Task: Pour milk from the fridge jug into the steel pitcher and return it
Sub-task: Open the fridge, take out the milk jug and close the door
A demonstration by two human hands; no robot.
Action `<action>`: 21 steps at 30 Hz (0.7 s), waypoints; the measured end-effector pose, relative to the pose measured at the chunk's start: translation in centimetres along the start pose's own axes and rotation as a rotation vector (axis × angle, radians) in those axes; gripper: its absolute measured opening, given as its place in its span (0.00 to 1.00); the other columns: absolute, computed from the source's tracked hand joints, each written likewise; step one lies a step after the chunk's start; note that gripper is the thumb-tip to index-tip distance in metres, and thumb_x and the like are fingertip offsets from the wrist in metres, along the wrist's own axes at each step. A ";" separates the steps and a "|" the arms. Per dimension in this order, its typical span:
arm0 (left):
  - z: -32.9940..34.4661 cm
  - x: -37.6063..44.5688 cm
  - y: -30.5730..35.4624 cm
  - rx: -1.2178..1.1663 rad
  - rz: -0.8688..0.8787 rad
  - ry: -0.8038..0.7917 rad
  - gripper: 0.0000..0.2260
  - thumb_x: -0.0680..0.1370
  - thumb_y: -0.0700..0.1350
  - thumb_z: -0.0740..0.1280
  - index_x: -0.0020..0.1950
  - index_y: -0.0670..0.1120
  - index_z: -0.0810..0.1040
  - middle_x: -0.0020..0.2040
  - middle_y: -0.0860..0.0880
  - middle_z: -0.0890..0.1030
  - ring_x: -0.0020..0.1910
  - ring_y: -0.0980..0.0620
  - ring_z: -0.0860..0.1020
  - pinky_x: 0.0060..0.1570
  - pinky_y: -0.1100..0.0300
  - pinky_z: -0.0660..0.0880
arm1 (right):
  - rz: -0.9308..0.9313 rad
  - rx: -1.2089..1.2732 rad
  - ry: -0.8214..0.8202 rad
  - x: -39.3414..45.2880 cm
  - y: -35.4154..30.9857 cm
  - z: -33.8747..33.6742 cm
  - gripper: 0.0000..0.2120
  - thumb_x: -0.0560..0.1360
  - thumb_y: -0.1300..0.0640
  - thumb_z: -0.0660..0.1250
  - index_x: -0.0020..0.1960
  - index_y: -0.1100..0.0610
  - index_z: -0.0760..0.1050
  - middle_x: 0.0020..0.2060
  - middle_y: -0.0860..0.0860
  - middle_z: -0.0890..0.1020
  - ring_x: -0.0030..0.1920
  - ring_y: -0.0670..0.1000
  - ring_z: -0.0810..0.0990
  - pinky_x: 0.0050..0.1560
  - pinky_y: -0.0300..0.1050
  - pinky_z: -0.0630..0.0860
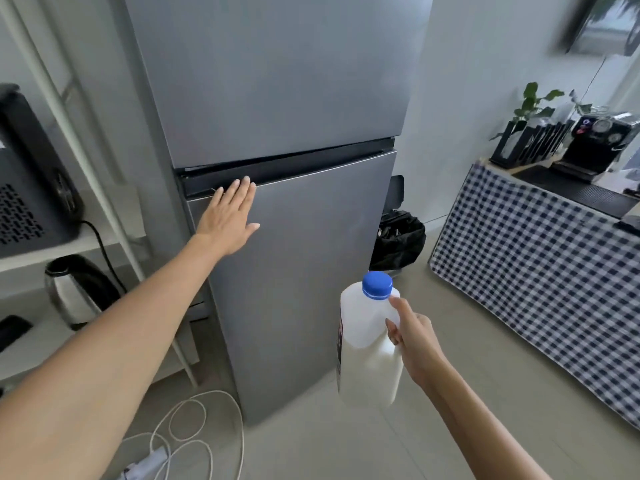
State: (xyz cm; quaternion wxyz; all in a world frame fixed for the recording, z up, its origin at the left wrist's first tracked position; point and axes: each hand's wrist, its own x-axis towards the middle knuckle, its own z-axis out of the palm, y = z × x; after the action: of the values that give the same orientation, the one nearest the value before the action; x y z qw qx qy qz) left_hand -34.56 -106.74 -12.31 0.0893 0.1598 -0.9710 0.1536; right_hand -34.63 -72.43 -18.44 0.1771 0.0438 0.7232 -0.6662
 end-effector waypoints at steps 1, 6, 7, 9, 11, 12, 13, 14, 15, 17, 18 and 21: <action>0.3 0.4 -0.6 -0.001 -0.007 -0.020 0.33 0.82 0.56 0.52 0.78 0.41 0.39 0.79 0.44 0.40 0.78 0.47 0.43 0.76 0.51 0.44 | 0.002 -0.013 -0.004 0.4 -0.2 0.1 0.19 0.77 0.48 0.62 0.36 0.53 0.56 0.35 0.55 0.55 0.31 0.48 0.62 0.34 0.37 0.64; 1.4 2.0 -2.2 -0.027 -0.029 -0.085 0.33 0.82 0.55 0.51 0.77 0.43 0.36 0.78 0.46 0.36 0.78 0.49 0.39 0.76 0.52 0.43 | 0.004 0.014 -0.018 2.2 -0.8 0.6 0.20 0.76 0.48 0.63 0.34 0.52 0.55 0.31 0.52 0.55 0.33 0.49 0.64 0.34 0.38 0.65; 1.6 2.0 -2.2 -0.032 -0.028 -0.077 0.33 0.82 0.55 0.51 0.77 0.43 0.36 0.78 0.47 0.35 0.78 0.49 0.38 0.76 0.53 0.43 | 0.004 0.018 -0.023 2.4 -0.8 0.7 0.20 0.76 0.48 0.63 0.34 0.52 0.55 0.30 0.51 0.55 0.33 0.49 0.64 0.34 0.38 0.65; 1.9 2.0 -2.2 -0.046 -0.033 -0.063 0.33 0.82 0.55 0.52 0.77 0.43 0.36 0.78 0.47 0.35 0.78 0.49 0.38 0.76 0.53 0.42 | 0.001 0.017 -0.030 2.8 -1.0 0.9 0.20 0.76 0.48 0.63 0.34 0.52 0.55 0.31 0.52 0.54 0.33 0.49 0.63 0.31 0.35 0.66; 1.9 2.1 -2.2 -0.051 -0.038 -0.069 0.33 0.82 0.55 0.52 0.77 0.43 0.36 0.78 0.47 0.35 0.78 0.49 0.38 0.76 0.53 0.42 | -0.008 0.012 -0.037 2.9 -1.2 0.9 0.20 0.76 0.49 0.63 0.34 0.52 0.55 0.35 0.56 0.54 0.33 0.50 0.60 0.27 0.30 0.67; 1.7 2.1 -2.2 -0.043 -0.040 -0.080 0.33 0.82 0.55 0.52 0.77 0.43 0.35 0.78 0.47 0.35 0.78 0.49 0.38 0.76 0.53 0.42 | -0.012 0.009 -0.042 2.9 -1.3 0.9 0.20 0.76 0.49 0.63 0.34 0.52 0.55 0.36 0.56 0.54 0.33 0.50 0.60 0.27 0.30 0.67; 1.5 2.2 -2.1 -0.028 -0.043 -0.091 0.33 0.82 0.55 0.51 0.77 0.43 0.35 0.78 0.47 0.35 0.78 0.49 0.38 0.77 0.53 0.43 | -0.014 0.008 -0.046 2.9 -1.4 0.9 0.19 0.76 0.49 0.63 0.35 0.52 0.55 0.36 0.56 0.54 0.33 0.50 0.60 0.28 0.31 0.67; 1.3 2.2 -2.1 -0.015 -0.047 -0.103 0.33 0.82 0.55 0.51 0.77 0.43 0.35 0.78 0.47 0.35 0.78 0.49 0.39 0.77 0.52 0.44 | -0.014 0.008 -0.050 2.9 -1.5 0.8 0.19 0.76 0.49 0.63 0.35 0.52 0.56 0.35 0.55 0.53 0.33 0.49 0.60 0.30 0.33 0.67; 1.1 2.2 -2.0 -0.012 -0.052 -0.118 0.33 0.82 0.55 0.51 0.77 0.43 0.35 0.78 0.47 0.35 0.78 0.49 0.39 0.77 0.52 0.44 | -0.014 0.012 -0.054 2.8 -1.7 0.8 0.18 0.76 0.49 0.63 0.36 0.52 0.56 0.34 0.54 0.53 0.33 0.49 0.60 0.30 0.33 0.66; 0.5 2.2 -1.5 -0.029 -0.070 -0.142 0.34 0.82 0.56 0.52 0.78 0.42 0.37 0.78 0.47 0.36 0.78 0.48 0.40 0.77 0.51 0.45 | -0.020 0.022 -0.061 2.7 -1.8 0.5 0.17 0.75 0.49 0.63 0.36 0.52 0.57 0.34 0.54 0.53 0.33 0.50 0.59 0.29 0.32 0.67; 0.2 2.3 -1.3 -0.049 -0.084 -0.151 0.34 0.82 0.56 0.53 0.78 0.42 0.38 0.79 0.46 0.37 0.78 0.48 0.40 0.77 0.51 0.45 | -0.024 0.025 -0.063 2.6 -1.9 0.4 0.17 0.75 0.49 0.64 0.36 0.52 0.56 0.35 0.55 0.53 0.33 0.50 0.59 0.30 0.34 0.66; -0.6 2.3 -0.3 -0.157 -0.126 -0.176 0.34 0.81 0.57 0.53 0.78 0.43 0.40 0.79 0.45 0.39 0.78 0.48 0.42 0.76 0.49 0.45 | -0.027 0.049 -0.065 2.1 -2.1 -0.3 0.16 0.75 0.49 0.64 0.37 0.52 0.57 0.37 0.55 0.53 0.31 0.49 0.61 0.35 0.39 0.62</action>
State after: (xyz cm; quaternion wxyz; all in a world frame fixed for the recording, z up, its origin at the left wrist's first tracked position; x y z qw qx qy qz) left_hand -36.52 -107.44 -11.16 0.0254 0.2260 -0.9721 0.0568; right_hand -37.23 -72.72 -17.09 0.1905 0.0168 0.7011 -0.6869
